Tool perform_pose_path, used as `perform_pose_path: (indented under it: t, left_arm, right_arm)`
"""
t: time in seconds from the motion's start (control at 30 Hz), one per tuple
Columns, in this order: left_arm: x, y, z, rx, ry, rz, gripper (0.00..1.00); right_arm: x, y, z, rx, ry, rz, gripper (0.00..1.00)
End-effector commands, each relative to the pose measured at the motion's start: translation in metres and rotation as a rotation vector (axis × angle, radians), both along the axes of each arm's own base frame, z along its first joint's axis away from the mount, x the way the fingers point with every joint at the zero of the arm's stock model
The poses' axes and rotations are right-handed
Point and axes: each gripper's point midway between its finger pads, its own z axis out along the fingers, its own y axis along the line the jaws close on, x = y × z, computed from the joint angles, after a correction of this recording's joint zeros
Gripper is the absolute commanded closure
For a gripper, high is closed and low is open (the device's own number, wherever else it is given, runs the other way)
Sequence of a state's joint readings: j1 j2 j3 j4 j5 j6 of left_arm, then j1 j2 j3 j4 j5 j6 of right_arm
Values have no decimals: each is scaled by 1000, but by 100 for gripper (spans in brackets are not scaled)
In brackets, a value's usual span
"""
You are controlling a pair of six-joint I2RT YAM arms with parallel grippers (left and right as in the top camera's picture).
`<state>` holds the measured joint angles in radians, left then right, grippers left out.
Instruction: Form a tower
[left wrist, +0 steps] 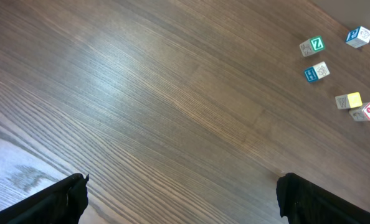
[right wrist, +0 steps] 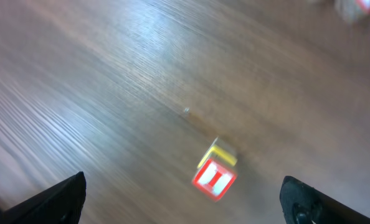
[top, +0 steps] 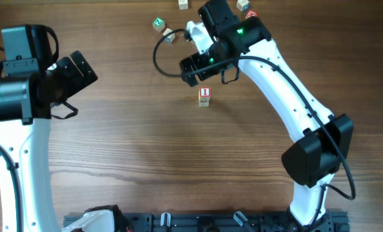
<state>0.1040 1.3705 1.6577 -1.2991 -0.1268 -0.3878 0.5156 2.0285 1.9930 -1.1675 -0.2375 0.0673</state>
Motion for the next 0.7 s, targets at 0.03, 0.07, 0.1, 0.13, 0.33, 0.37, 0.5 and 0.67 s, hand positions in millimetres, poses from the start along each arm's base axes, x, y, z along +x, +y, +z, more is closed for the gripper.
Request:
perform_pose_path:
  t: [0.03, 0.07, 0.1, 0.13, 0.33, 0.37, 0.5, 0.67]
  left_arm:
    - [-3, 2, 4, 1, -15, 15, 0]
    - [-3, 2, 4, 1, -15, 15, 0]
    - [-3, 2, 4, 1, -15, 15, 0]
    - [-3, 2, 4, 1, -15, 15, 0]
    - [-3, 2, 4, 1, -15, 15, 0]
    - [-3, 2, 4, 1, -15, 15, 0]
    - [-3, 2, 4, 1, -15, 15, 0]
    - [-3, 2, 4, 1, -15, 15, 0]
  right_arm:
    - [-2, 1, 2, 75, 129, -288, 0]
    - [0, -1, 1, 76, 144, -351, 0]
    - [1, -4, -1, 68, 155, -404, 0]
    - [2, -8, -4, 55, 162, -443, 0]
    - [-5, -20, -49, -86, 247, -460, 0]
    - [-6, -21, -58, -104, 266, -459, 0]
    - [-16, -19, -82, -156, 329, -445, 0]
    - [-19, -19, -95, -238, 297, -462, 0]
